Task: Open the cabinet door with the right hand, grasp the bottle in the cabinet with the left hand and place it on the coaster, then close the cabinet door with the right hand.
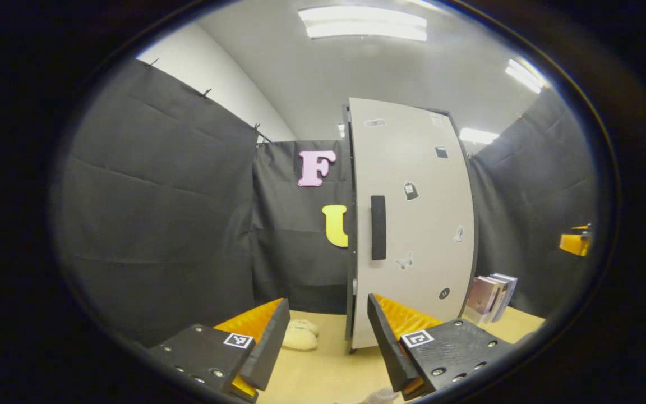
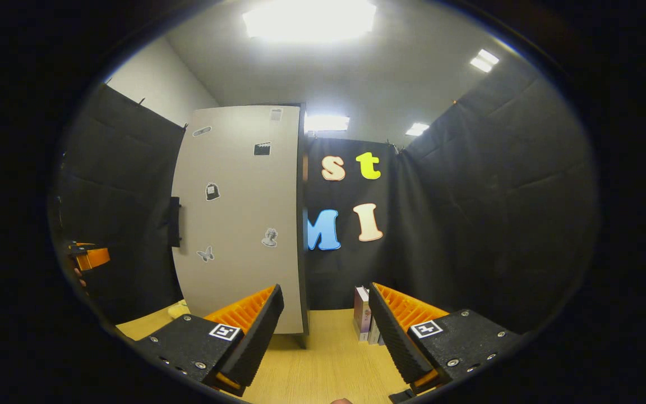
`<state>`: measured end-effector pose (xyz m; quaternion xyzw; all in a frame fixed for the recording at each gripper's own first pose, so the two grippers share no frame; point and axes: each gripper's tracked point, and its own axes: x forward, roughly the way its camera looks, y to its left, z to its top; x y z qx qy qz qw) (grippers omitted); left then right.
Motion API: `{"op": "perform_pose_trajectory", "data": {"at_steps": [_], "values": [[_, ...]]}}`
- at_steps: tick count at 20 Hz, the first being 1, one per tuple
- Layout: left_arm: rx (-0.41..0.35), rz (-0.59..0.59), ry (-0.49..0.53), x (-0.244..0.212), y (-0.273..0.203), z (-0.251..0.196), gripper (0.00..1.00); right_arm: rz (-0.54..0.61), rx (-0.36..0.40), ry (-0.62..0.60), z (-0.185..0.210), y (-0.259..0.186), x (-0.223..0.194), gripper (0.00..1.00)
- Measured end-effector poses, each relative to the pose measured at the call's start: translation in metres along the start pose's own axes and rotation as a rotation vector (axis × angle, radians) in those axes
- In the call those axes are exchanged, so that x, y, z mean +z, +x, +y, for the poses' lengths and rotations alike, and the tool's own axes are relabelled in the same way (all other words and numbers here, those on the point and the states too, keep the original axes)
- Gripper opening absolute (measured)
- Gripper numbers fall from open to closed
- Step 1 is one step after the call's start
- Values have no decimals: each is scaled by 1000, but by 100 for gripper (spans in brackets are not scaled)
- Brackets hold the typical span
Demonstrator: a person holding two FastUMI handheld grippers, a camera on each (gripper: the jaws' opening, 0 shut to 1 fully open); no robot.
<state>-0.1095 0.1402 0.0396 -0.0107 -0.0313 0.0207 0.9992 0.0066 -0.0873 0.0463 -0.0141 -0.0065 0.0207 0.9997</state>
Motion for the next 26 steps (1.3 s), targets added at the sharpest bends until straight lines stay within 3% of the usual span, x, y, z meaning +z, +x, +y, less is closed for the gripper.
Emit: {"op": "perform_pose_trajectory", "data": {"at_steps": [26], "values": [[6,31,6,-10,4,18,80,6,7,-12,29,11,-4,94]]}}
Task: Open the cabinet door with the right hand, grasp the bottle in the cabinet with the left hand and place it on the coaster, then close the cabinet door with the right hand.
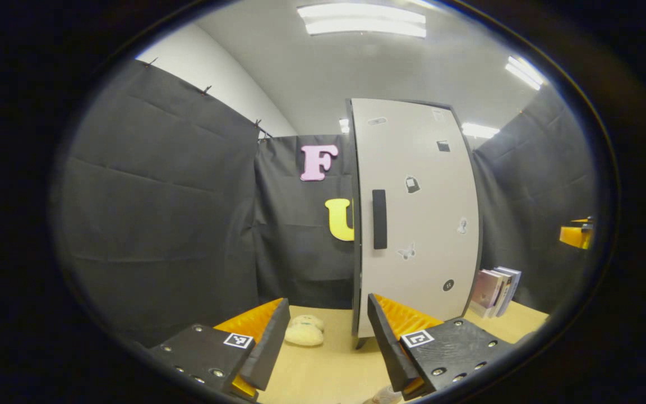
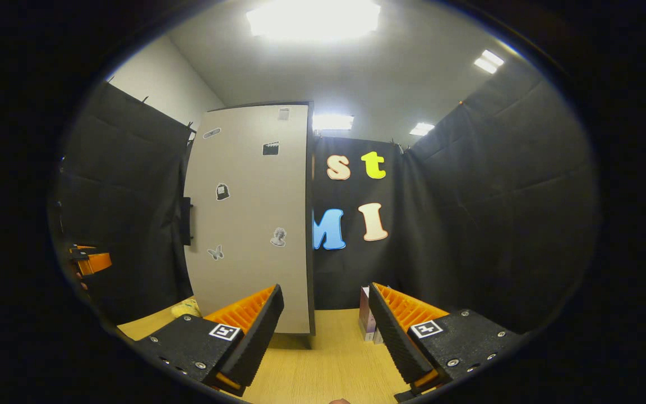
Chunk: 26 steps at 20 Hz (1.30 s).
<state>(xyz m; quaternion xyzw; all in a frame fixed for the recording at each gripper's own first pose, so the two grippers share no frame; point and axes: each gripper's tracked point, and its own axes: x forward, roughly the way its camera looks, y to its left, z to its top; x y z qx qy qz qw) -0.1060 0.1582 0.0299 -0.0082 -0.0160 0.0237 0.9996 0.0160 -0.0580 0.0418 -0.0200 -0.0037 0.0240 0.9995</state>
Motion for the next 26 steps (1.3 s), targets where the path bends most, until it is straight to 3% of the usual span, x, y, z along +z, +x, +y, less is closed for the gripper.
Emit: {"op": "perform_pose_trajectory", "data": {"at_steps": [17,18,19,22,23,24,26], "values": [[-8,4,5,-2,13,2,80,-15,-4,1,4,9,-1,94],[-7,2,6,-1,12,1,75,-18,-5,3,4,10,-1,94],[-8,-1,5,1,11,1,80,-18,-2,6,5,10,-1,94],[-5,-6,5,3,8,1,80,-17,0,8,6,9,-2,94],[-4,-7,5,4,9,3,75,-18,-1,9,6,9,-2,94],[-3,-6,5,3,8,3,80,-19,-1,8,6,8,-2,94],[-2,-5,5,3,6,6,80,-19,-2,10,6,7,-2,94]]}}
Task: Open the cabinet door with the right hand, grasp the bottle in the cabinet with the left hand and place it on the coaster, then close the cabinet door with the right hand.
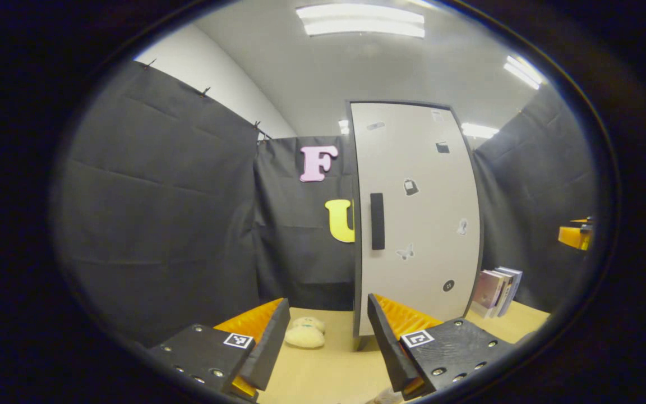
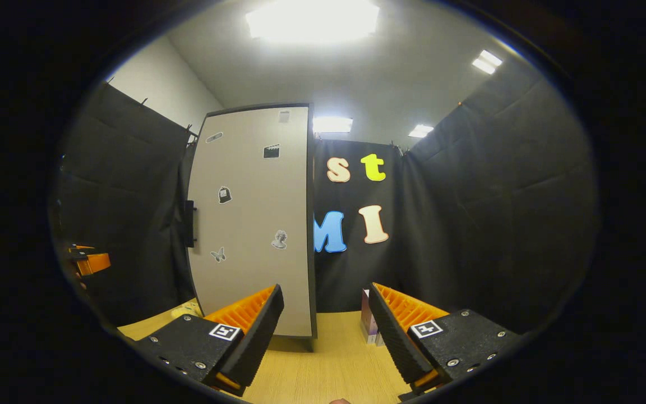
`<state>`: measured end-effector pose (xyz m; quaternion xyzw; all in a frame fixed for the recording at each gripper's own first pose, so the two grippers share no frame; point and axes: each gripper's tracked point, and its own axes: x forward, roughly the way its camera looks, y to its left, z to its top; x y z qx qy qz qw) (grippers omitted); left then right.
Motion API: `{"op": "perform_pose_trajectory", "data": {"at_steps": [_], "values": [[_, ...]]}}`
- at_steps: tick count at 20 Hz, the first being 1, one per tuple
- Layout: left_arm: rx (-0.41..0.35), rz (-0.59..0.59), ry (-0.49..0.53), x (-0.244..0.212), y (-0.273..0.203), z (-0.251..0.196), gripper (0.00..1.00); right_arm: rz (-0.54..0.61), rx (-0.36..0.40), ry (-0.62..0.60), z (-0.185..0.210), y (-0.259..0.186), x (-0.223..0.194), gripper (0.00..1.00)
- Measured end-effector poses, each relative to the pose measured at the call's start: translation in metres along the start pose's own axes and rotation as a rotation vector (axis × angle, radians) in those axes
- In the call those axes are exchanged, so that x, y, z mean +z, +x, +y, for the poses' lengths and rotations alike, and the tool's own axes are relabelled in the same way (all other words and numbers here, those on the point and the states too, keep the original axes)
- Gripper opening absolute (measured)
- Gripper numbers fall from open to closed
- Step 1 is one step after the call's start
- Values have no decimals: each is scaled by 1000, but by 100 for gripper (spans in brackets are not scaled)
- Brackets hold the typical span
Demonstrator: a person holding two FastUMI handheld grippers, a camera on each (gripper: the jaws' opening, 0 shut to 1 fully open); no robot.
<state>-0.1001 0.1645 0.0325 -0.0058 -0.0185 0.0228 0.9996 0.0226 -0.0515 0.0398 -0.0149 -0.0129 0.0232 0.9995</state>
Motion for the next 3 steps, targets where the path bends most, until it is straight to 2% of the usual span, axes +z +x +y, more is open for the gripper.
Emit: {"op": "perform_pose_trajectory", "data": {"at_steps": [2,3], "values": [[3,1,1,0,0,2,80,2,1,0,1,0,-1,94],[3,2,1,1,0,3,75,3,1,-2,1,0,-1,94]]}}
